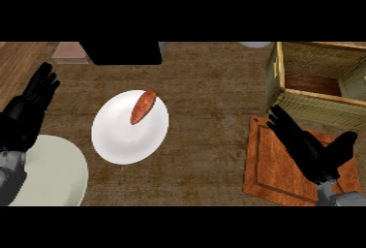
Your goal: Pick the bell pepper from the cutting board and place it in the basket
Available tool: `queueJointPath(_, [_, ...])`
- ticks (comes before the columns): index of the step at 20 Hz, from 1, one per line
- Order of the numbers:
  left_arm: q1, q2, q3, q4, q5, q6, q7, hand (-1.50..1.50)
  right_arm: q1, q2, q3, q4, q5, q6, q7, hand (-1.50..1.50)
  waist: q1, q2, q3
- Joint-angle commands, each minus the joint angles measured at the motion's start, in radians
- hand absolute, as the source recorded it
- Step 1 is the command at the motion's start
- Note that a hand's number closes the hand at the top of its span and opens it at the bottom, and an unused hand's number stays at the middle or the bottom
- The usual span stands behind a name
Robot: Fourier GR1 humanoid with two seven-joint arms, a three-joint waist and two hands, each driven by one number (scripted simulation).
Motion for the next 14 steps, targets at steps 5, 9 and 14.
queueJointPath(5, [0.173,-0.118,-0.112,0.109,0.031,-0.01,0.084,0.0,-0.242,-0.03,-0.038,-0.064,-0.156,0.342,-0.107,1.5,0.055,0.045,-0.017])
queueJointPath(9, [0.233,-0.137,-0.155,0.153,0.039,-0.033,0.122,0.0,-0.221,-0.054,0.107,-0.161,-0.096,0.606,-0.237,1.5,0.035,0.036,-0.016])
queueJointPath(14, [0.281,-0.145,-0.128,0.166,0.043,-0.031,0.096,0.0,-0.073,-0.079,0.152,-0.291,0.309,0.496,-0.392,-1.5,-0.015,0.023,-0.018])
